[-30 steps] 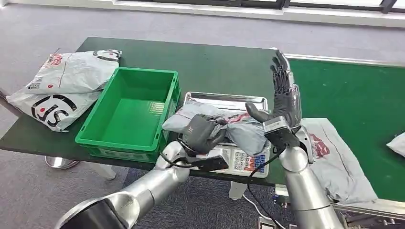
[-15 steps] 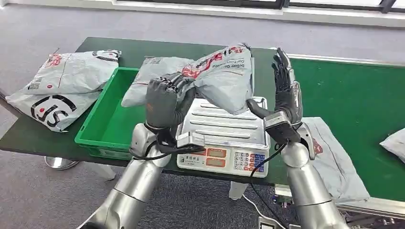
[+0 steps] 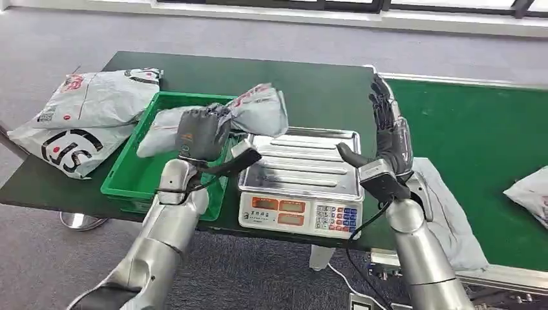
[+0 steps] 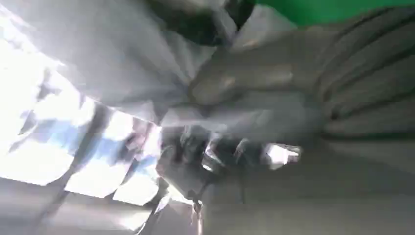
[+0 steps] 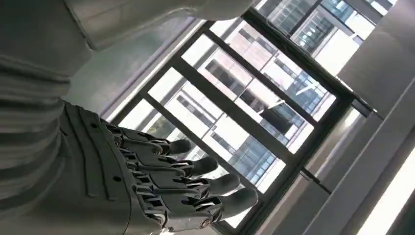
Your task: Moved the parcel from conveyor to table for the left to box.
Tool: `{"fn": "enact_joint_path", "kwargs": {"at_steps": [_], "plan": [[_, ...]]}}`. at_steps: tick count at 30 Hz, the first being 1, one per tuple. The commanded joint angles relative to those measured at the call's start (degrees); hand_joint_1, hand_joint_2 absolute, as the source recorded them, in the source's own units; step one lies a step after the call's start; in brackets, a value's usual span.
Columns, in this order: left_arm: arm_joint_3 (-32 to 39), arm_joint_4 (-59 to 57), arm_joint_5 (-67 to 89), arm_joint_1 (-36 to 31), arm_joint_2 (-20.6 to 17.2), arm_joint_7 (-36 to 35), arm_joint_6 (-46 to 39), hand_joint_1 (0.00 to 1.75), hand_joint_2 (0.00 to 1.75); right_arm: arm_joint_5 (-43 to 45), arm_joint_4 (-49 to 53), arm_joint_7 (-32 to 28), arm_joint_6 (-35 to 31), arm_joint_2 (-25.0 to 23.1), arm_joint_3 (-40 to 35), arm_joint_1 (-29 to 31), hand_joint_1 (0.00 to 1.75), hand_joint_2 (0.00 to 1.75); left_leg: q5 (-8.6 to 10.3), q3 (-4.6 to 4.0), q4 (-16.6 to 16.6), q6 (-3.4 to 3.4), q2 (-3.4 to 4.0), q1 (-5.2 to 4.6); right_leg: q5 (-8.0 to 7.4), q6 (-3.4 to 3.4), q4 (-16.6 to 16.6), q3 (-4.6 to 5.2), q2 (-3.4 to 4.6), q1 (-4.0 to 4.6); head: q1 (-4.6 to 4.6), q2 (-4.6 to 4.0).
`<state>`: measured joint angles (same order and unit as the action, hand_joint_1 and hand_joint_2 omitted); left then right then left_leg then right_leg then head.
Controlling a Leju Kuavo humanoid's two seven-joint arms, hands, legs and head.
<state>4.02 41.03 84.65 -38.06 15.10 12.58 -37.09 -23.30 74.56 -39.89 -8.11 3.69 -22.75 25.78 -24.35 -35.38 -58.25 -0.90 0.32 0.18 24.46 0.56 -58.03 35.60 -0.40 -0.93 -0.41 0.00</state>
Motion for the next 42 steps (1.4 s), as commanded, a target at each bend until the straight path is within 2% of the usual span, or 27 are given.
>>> {"fn": "enact_joint_path", "kwargs": {"at_steps": [1,3,7,10,21,23,27,28,29,31,32,34,35,36,39,42], "plan": [[1.66,-24.79,1.06,-8.33,-5.96,-4.56,3.79,1.75,1.75,-0.56,0.83,0.54,0.70,1.78,1.00,-0.53,0.00,1.75,-0.07,0.12,0.05,0.01,0.02,0.09,0.03,-0.05,0.13,-0.13,0.05,0.10,0.04,0.00],[1.85,-25.49,0.79,-7.72,-7.84,-9.66,10.30,1.75,1.75,-1.11,1.19,0.84,1.27,1.98,1.33,-0.67,0.00,1.75,-0.02,0.14,0.09,0.00,-0.08,0.09,0.05,-0.04,0.15,-0.17,-0.01,0.10,0.04,0.00],[1.73,-26.69,0.83,-6.67,-10.19,-13.53,18.84,1.75,1.75,-1.76,1.35,1.16,2.29,1.92,1.99,-0.53,0.00,1.75,-0.05,0.08,0.05,-0.01,0.07,0.06,0.02,-0.02,0.06,-0.07,0.11,0.04,0.04,0.00],[2.38,-26.30,0.52,-6.14,-10.38,-13.75,22.73,1.75,1.75,-3.07,1.50,1.06,3.58,0.82,3.20,-0.69,0.00,1.75,-0.05,0.18,0.15,0.00,0.17,0.07,-0.01,-0.06,0.13,-0.13,0.22,0.03,0.04,0.00],[3.69,-25.84,-0.96,-5.66,-10.34,-13.59,20.95,1.75,1.75,-3.29,2.03,1.13,3.77,0.65,3.25,-1.19,0.00,1.75,0.01,0.23,0.15,-0.04,0.10,0.04,0.01,-0.04,0.11,-0.22,0.13,0.07,0.04,0.00],[5.89,-24.93,-3.42,-5.26,-9.98,-13.32,16.77,1.75,1.75,-3.39,2.44,1.14,3.79,0.59,3.45,-1.64,0.00,1.75,0.03,0.26,0.21,-0.04,0.09,0.04,-0.01,-0.05,0.15,-0.24,0.14,0.07,0.04,0.00],[12.23,-22.75,-12.16,-4.82,-9.01,-7.23,4.72,1.75,1.75,-4.06,4.00,1.61,3.62,0.43,3.52,-3.17,0.00,1.75,0.04,0.28,0.23,-0.05,0.09,0.07,-0.04,-0.06,0.21,-0.27,0.13,0.09,0.04,0.00],[12.23,-22.75,-12.16,-4.82,-9.01,-7.23,4.72,0.00,1.75,-4.06,4.00,1.61,3.62,0.43,3.52,-3.17,0.00,1.75,0.03,0.22,0.15,-0.06,0.05,0.07,0.00,-0.05,0.12,-0.22,0.08,0.10,0.04,0.00],[11.88,-21.88,-12.67,-4.57,-9.08,-4.61,0.20,0.00,1.75,-4.17,3.79,1.96,3.53,0.46,3.47,-3.35,0.00,1.75,0.02,0.20,0.11,-0.06,0.03,0.06,0.02,-0.05,0.07,-0.20,0.06,0.10,0.04,0.00],[11.90,-20.08,-14.97,-4.01,-8.60,0.30,-2.91,0.00,1.75,-4.25,2.93,2.58,3.27,0.60,3.58,-3.17,0.00,1.75,0.02,0.18,0.08,-0.07,0.02,0.05,0.03,-0.04,0.03,-0.17,0.03,0.11,0.04,0.00],[15.42,-12.73,-19.65,-1.41,-6.66,11.23,-2.91,0.00,1.75,-4.78,2.08,3.55,2.21,0.56,3.82,-2.98,0.00,1.75,0.03,0.17,0.10,-0.08,0.03,0.06,0.01,-0.06,0.07,-0.16,0.04,0.13,0.04,0.00],[18.10,-13.51,-27.81,-1.42,-5.00,23.61,-2.91,0.00,1.75,-4.54,0.75,4.25,1.69,0.46,4.24,-2.53,0.00,1.75,0.02,0.14,0.08,-0.08,0.03,0.07,0.01,-0.07,0.06,-0.12,0.04,0.15,0.04,0.00],[10.52,-7.89,-38.50,0.84,-4.34,27.42,-0.06,0.00,1.75,-4.18,-0.68,4.69,1.37,0.37,4.54,-1.80,0.00,1.75,0.03,0.18,0.16,-0.05,-0.04,0.09,0.00,-0.06,0.18,-0.21,-0.02,0.18,0.04,0.00],[0.48,-0.83,-53.67,4.99,-6.21,27.42,4.24,0.00,1.75,-3.63,-2.66,5.23,1.21,0.16,4.93,-0.71,0.00,1.75,0.04,0.11,0.09,-0.06,-0.04,0.05,0.01,-0.05,0.09,-0.10,-0.01,0.14,0.04,0.00],[-8.32,6.95,-67.61,9.40,-8.23,27.42,5.60,0.00,1.75,-3.28,-6.10,6.69,0.51,0.02,6.16,0.62,0.00,1.75,-0.02,0.20,0.15,-0.04,0.09,0.07,0.00,-0.06,0.18,-0.17,0.15,0.15,0.04,0.00],[-12.40,12.81,-74.16,12.08,-9.78,27.42,6.64,0.00,1.75,-3.20,-7.41,6.98,0.19,0.36,6.89,0.48,0.00,1.75,-0.04,0.15,0.14,-0.04,0.14,0.07,0.01,-0.03,0.15,-0.15,0.20,0.10,0.04,0.00]]}}
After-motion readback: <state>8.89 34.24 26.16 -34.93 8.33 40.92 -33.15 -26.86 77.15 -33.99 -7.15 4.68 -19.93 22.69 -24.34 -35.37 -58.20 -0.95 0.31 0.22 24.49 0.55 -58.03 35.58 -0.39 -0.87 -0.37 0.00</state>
